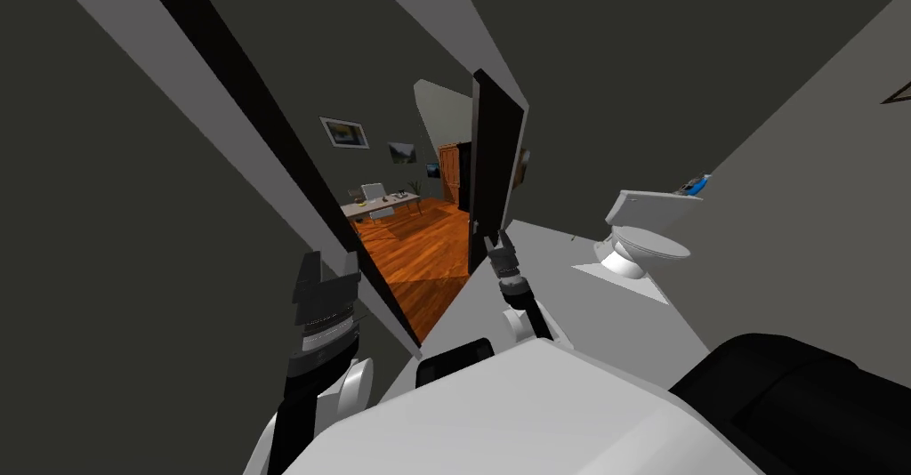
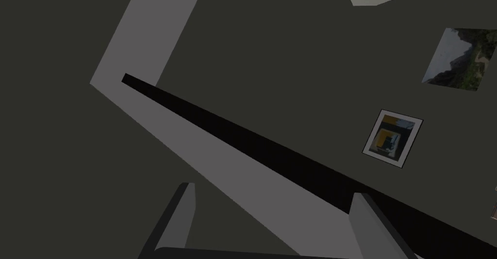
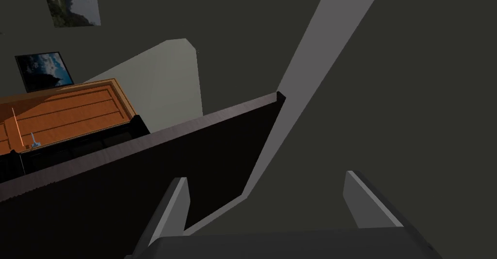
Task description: Push the door open
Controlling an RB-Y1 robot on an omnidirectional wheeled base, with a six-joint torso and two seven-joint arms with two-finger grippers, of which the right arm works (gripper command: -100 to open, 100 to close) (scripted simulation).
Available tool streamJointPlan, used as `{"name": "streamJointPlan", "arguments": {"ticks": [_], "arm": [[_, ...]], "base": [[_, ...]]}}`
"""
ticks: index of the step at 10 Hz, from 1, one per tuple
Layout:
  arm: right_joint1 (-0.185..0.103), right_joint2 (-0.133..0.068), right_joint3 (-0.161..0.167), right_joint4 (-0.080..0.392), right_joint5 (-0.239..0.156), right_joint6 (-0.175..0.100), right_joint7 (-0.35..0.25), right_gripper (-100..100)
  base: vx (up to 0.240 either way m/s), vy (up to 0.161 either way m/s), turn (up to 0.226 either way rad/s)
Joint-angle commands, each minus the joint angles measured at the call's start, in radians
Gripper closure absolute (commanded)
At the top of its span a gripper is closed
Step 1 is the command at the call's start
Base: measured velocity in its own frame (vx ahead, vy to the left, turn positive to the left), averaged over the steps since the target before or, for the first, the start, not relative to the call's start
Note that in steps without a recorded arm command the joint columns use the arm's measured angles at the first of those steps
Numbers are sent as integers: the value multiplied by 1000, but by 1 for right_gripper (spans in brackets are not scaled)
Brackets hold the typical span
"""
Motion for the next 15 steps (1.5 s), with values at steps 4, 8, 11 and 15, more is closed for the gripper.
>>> {"name": "streamJointPlan", "arguments": {"ticks": [4,8,11,15], "arm": [[-34,-31,41,90,45,-47,-34,-100],[-64,-55,75,162,83,-83,-63,-100],[-85,-71,100,214,110,-109,-85,-100],[-129,-103,151,323,166,-163,-129,-100]], "base": [[143,-9,-53],[106,-15,-65],[168,-13,-95],[164,0,-149]]}}
